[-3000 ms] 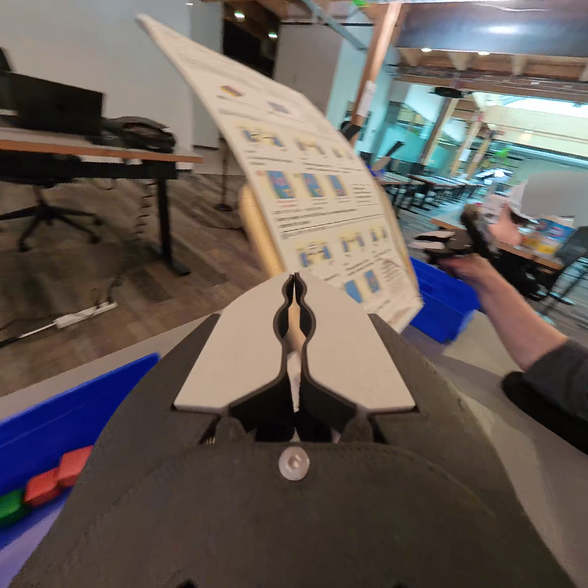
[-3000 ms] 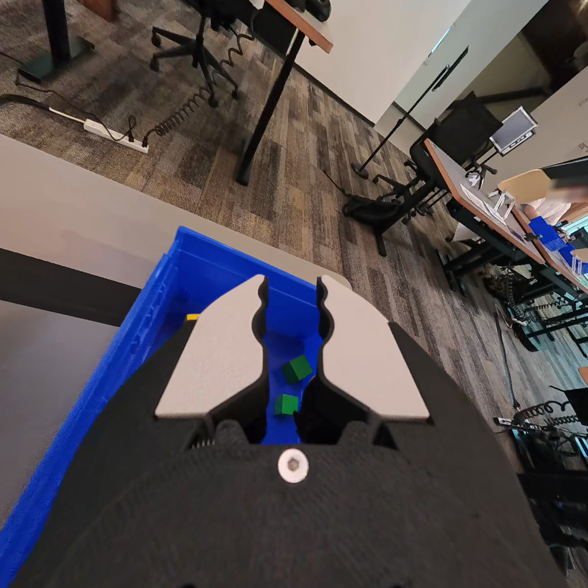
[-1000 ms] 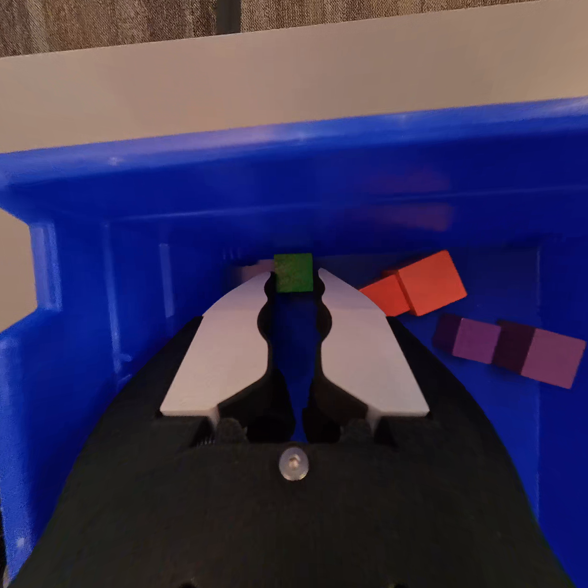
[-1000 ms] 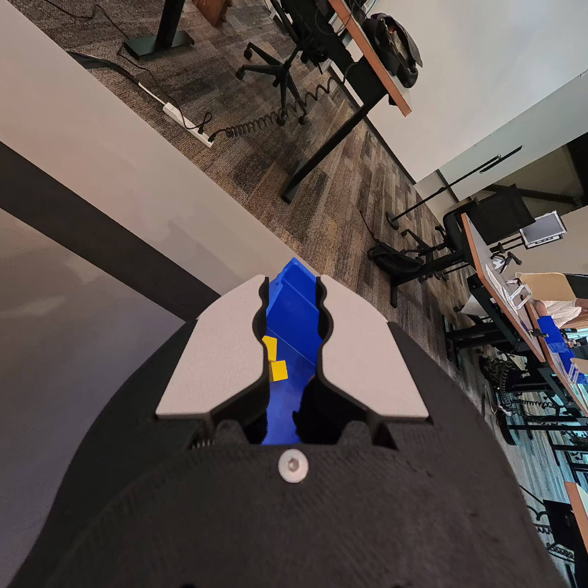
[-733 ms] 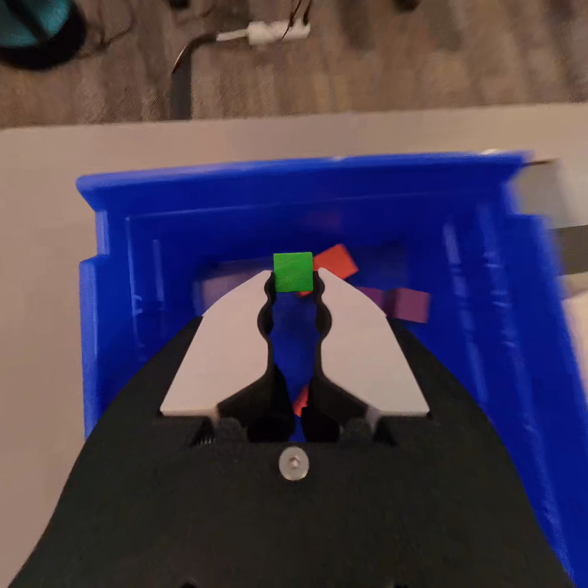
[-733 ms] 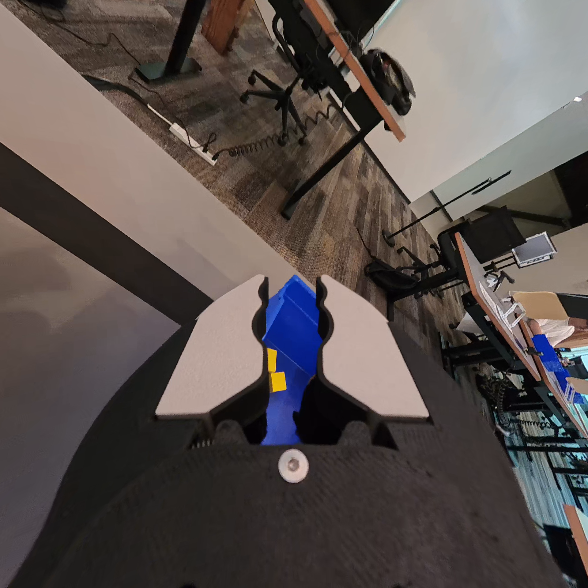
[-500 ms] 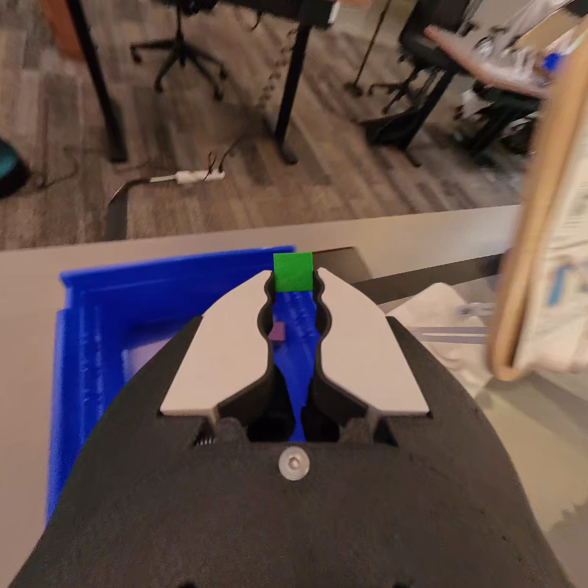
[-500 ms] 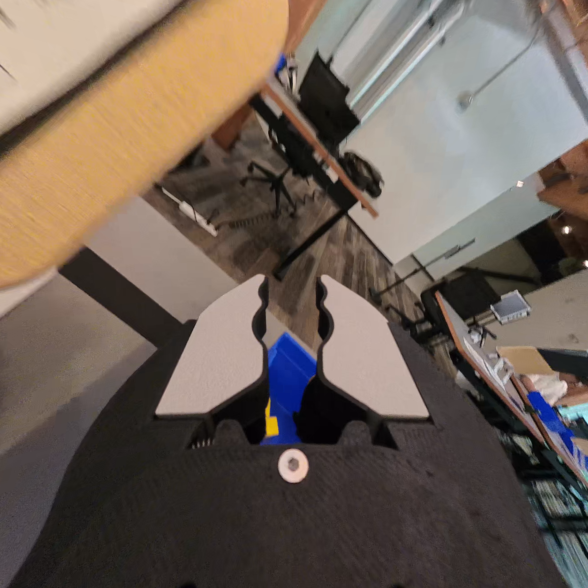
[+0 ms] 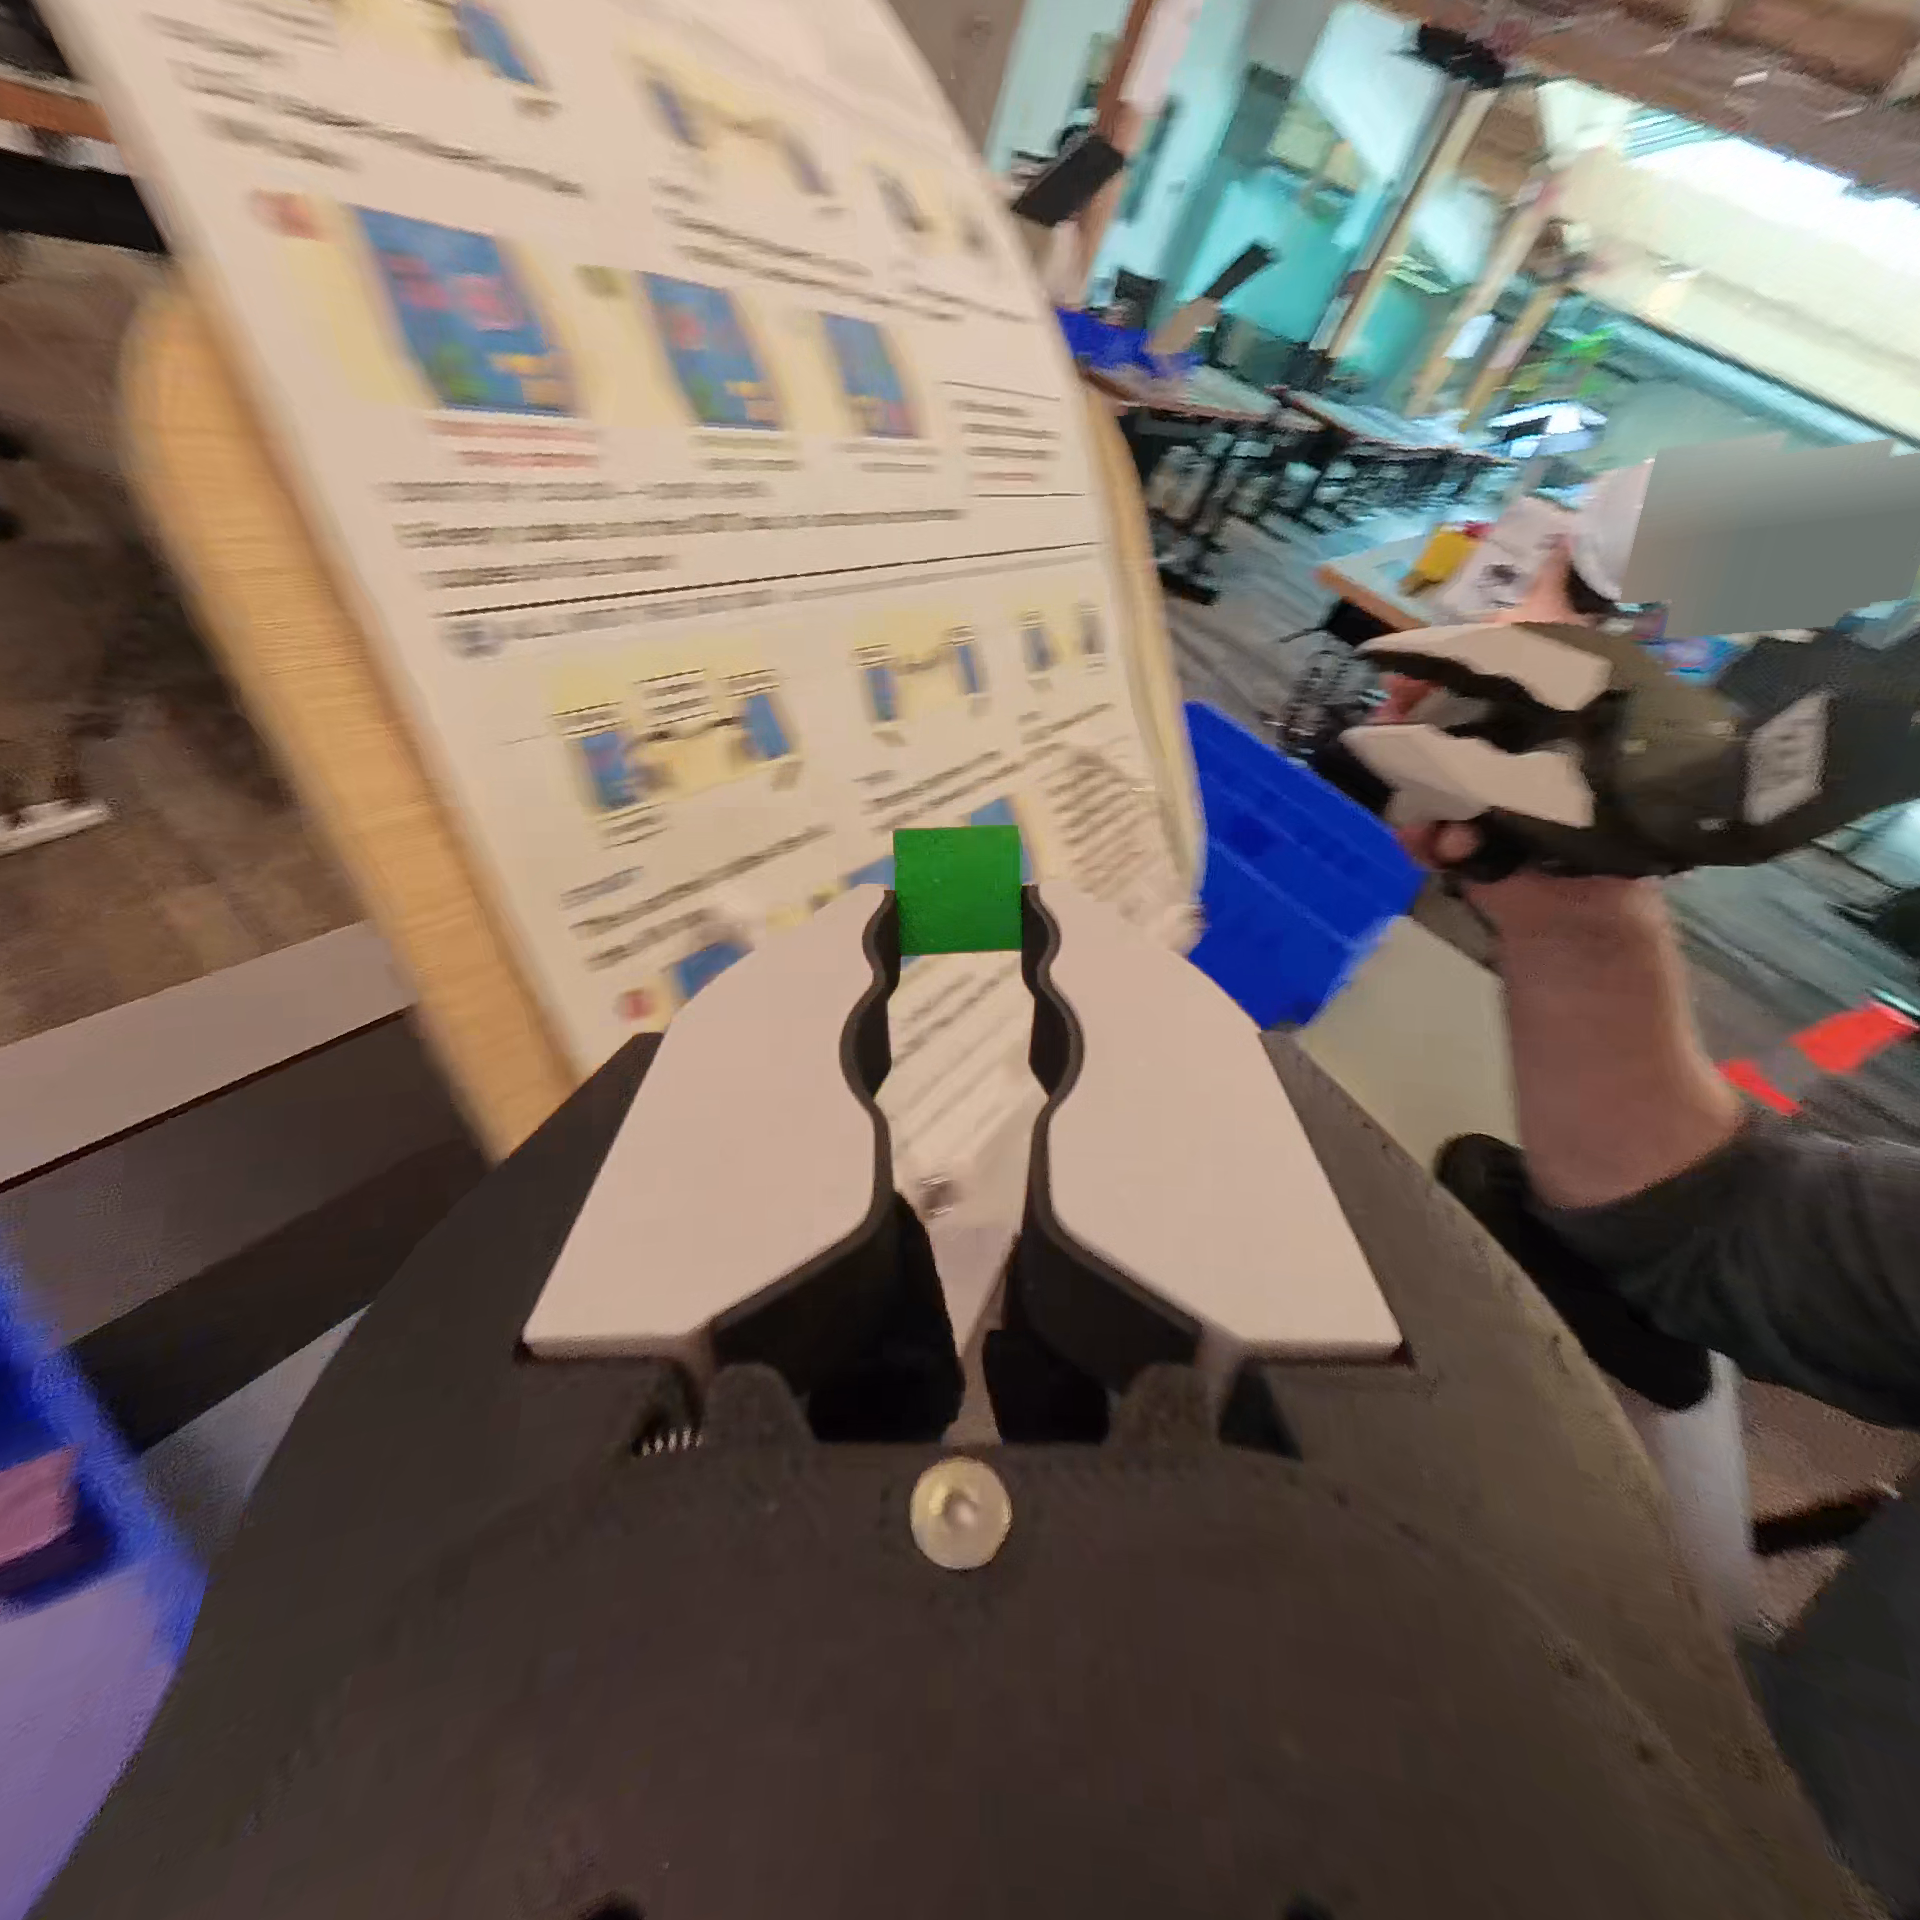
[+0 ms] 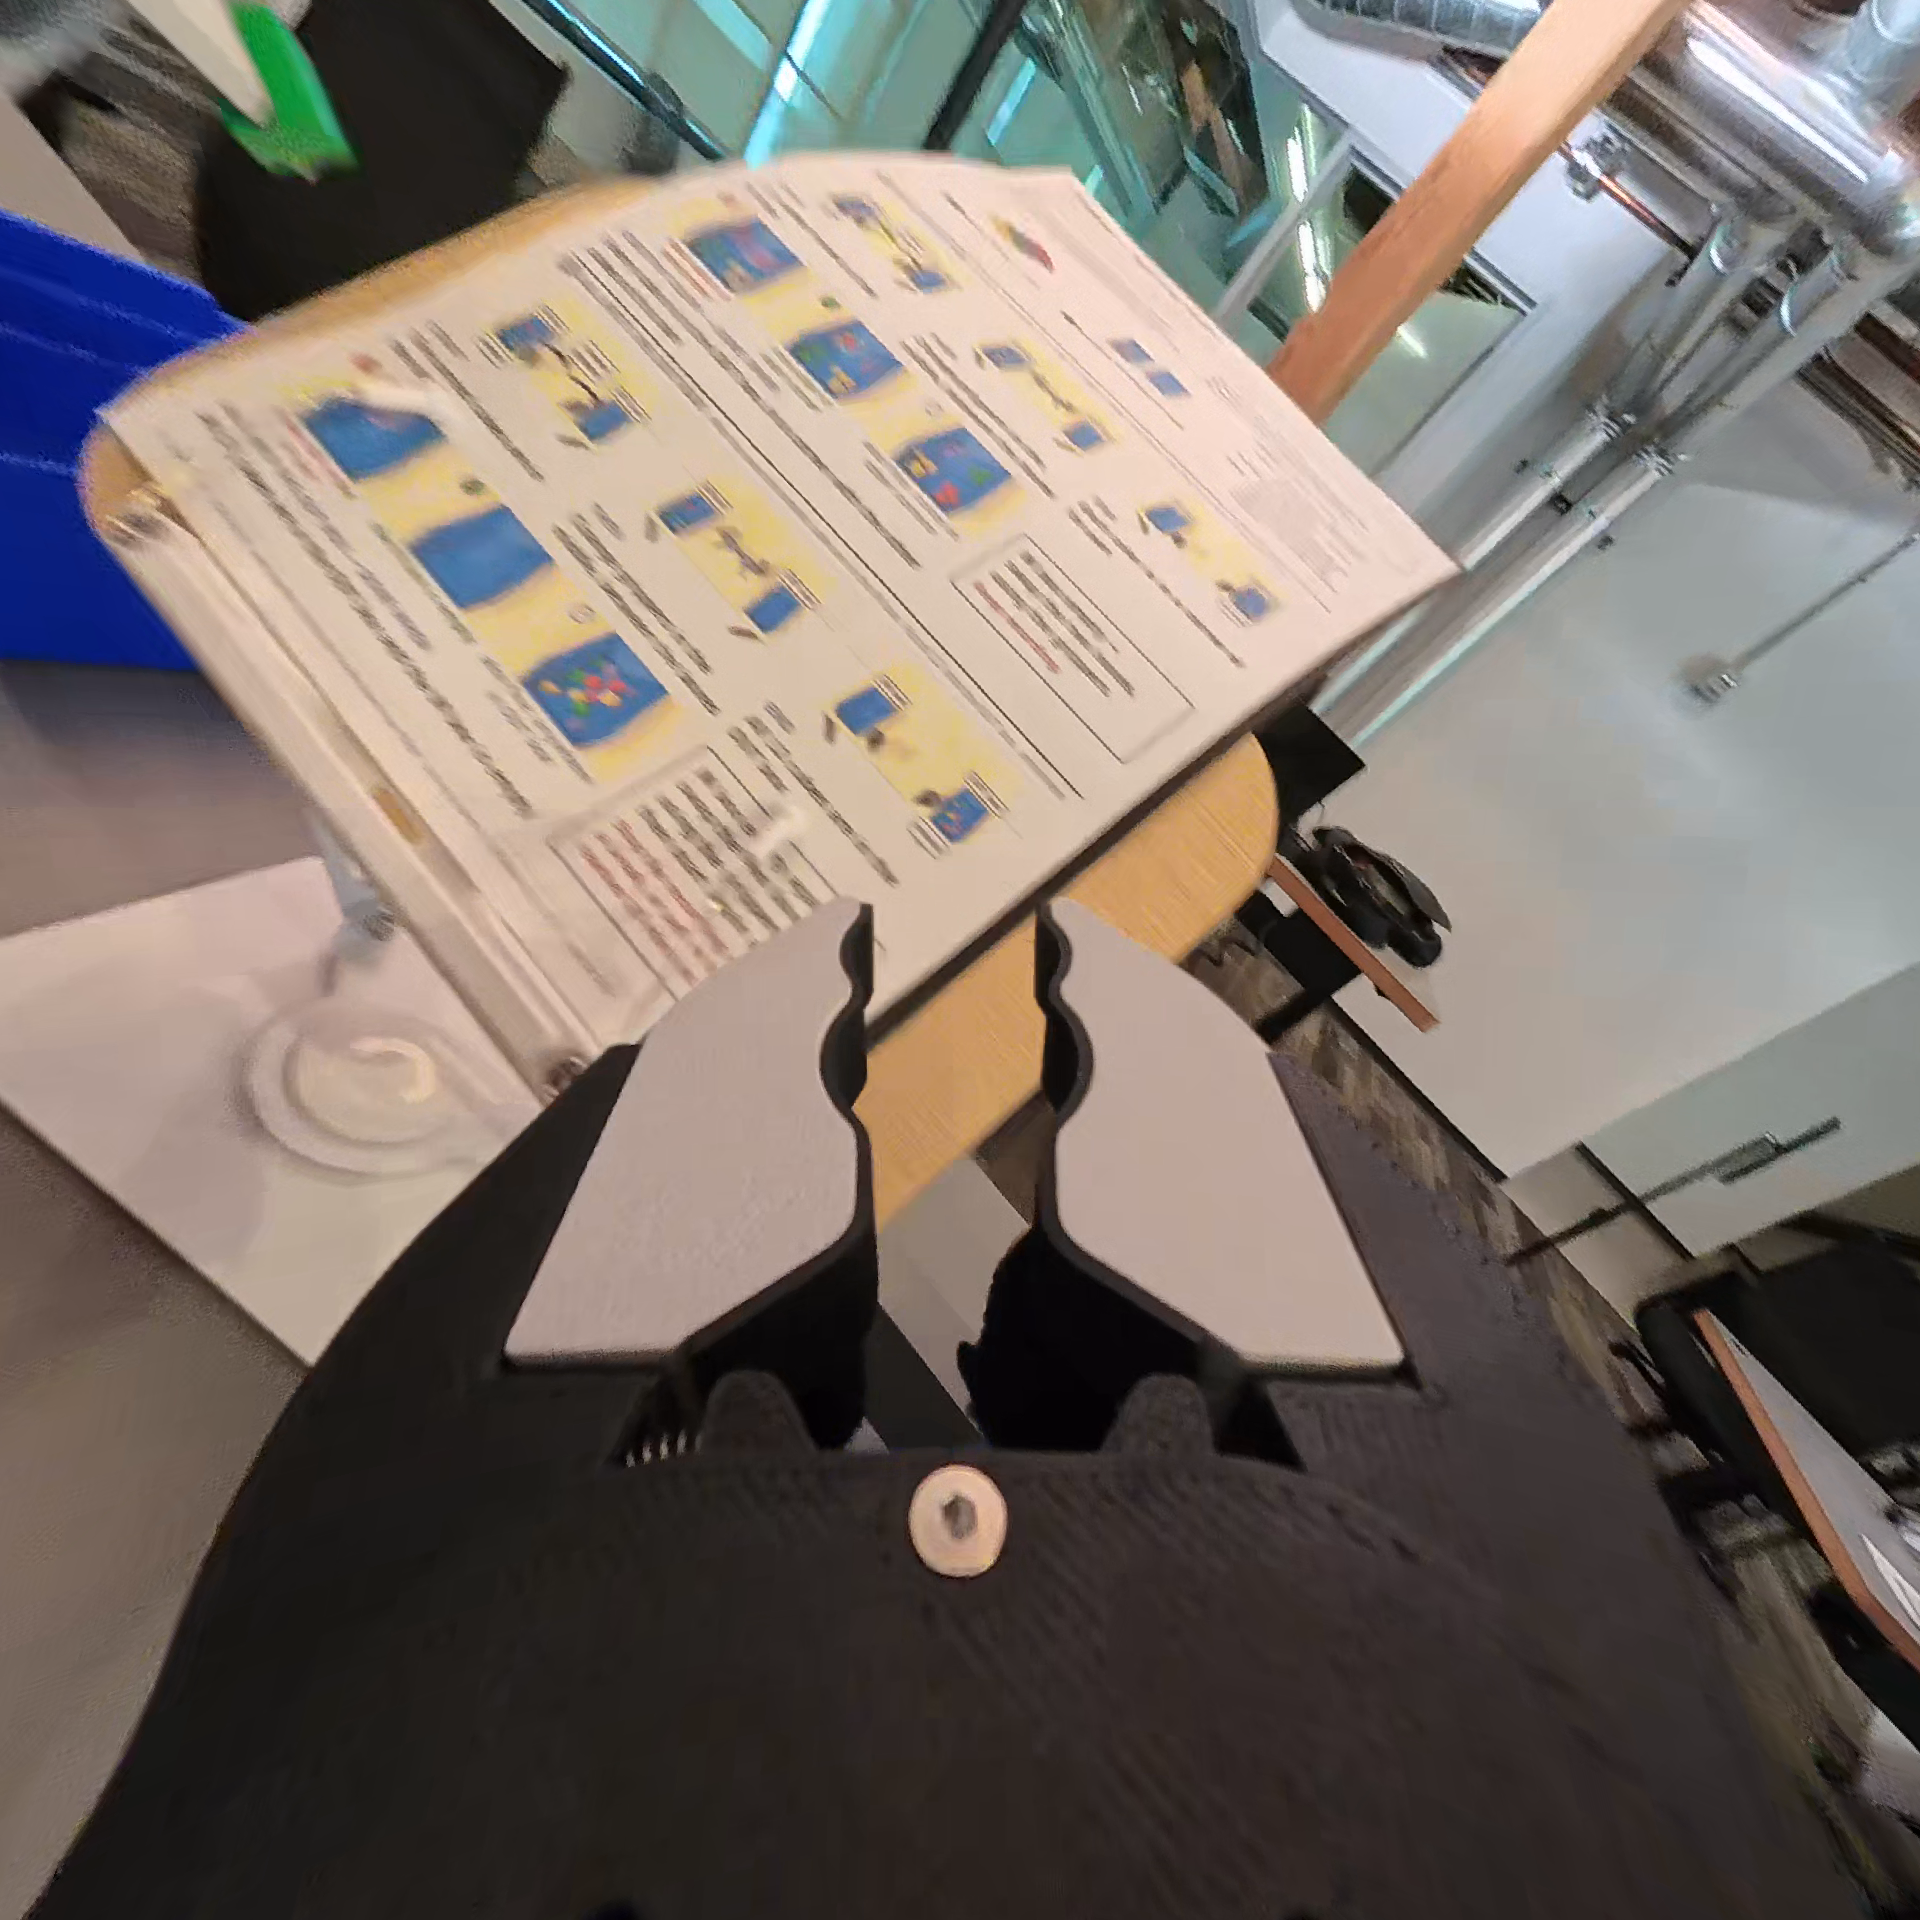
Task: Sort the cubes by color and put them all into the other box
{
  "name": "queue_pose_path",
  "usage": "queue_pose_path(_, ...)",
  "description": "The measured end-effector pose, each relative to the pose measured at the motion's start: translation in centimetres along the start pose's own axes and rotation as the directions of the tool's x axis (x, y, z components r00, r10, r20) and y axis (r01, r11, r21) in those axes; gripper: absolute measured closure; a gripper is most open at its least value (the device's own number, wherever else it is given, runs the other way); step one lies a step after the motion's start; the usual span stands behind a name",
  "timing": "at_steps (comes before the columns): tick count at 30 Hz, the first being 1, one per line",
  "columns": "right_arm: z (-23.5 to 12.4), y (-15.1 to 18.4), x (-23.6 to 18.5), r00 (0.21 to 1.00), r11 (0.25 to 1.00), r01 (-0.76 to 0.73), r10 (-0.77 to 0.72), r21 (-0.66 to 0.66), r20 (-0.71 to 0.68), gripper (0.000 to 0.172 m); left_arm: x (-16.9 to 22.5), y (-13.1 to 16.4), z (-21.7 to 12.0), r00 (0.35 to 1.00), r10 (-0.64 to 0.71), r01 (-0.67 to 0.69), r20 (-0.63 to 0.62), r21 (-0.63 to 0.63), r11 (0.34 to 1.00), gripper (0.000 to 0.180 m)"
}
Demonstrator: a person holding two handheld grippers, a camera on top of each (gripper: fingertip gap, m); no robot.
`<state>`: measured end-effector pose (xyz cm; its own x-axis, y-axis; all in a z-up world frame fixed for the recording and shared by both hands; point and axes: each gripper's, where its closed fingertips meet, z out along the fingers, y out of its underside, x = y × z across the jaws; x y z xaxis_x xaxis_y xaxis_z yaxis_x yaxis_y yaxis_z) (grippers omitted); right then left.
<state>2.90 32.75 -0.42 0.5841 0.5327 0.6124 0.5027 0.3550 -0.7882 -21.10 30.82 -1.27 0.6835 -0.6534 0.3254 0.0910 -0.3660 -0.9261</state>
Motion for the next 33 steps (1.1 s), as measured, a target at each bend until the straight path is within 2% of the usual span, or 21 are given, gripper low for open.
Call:
queue_pose_path(3,-0.3,-3.1,-3.2,0.996,0.992,0.036,-0.045,0.12,0.078,0.14,4.7,0.2,1.7,0.987,-0.005,0.006,-0.162,0.004,1.0,0.158)
queue_pose_path(7,-1.2,-7.1,-7.7,0.982,0.949,0.116,-0.155,0.294,0.112,0.139,10.1,1.5,3.8,0.92,-0.072,0.064,-0.385,-0.033,0.997,0.158)
queue_pose_path(11,-1.2,-7.7,-10.5,0.953,0.906,0.235,-0.285,0.352,0.098,0.136,13.2,3.1,5.1,0.837,-0.132,0.095,-0.53,-0.097,0.991,0.158)
queue_pose_path(15,-1.2,-7.8,-11.3,0.951,0.895,0.227,-0.289,0.384,0.112,0.135,14.6,3.9,5.9,0.773,-0.191,0.136,-0.605,-0.135,0.981,0.158)
queue_pose_path(22,-0.7,-7.7,-10.7,0.959,0.889,0.244,-0.28,0.387,0.039,0.141,16.6,5.3,6.9,0.711,-0.235,0.146,-0.663,-0.188,0.971,0.158)
queue_pose_path(24,-0.8,-7.6,-10.8,0.957,0.885,0.248,-0.287,0.393,0.041,0.148,16.8,5.2,7.0,0.688,-0.254,0.17,-0.68,-0.189,0.967,0.158)
queue_pose_path(29,-1.2,-8.2,-10.7,0.961,0.879,0.238,-0.276,0.413,0.033,0.149,17.4,4.7,6.4,0.634,-0.277,0.202,-0.722,-0.192,0.96,0.156)
queue_pose_path(31,-1.5,-8.3,-9.9,0.958,0.877,0.254,-0.286,0.409,0.017,0.149,17.5,4.4,5.8,0.634,-0.249,0.183,-0.733,-0.17,0.968,0.152)
queue_pose_path(33,-1.9,-7.9,-7.5,0.959,0.882,0.273,-0.281,0.383,-0.037,0.149,17.4,3.9,5.0,0.649,-0.189,0.139,-0.737,-0.129,0.982,0.175)
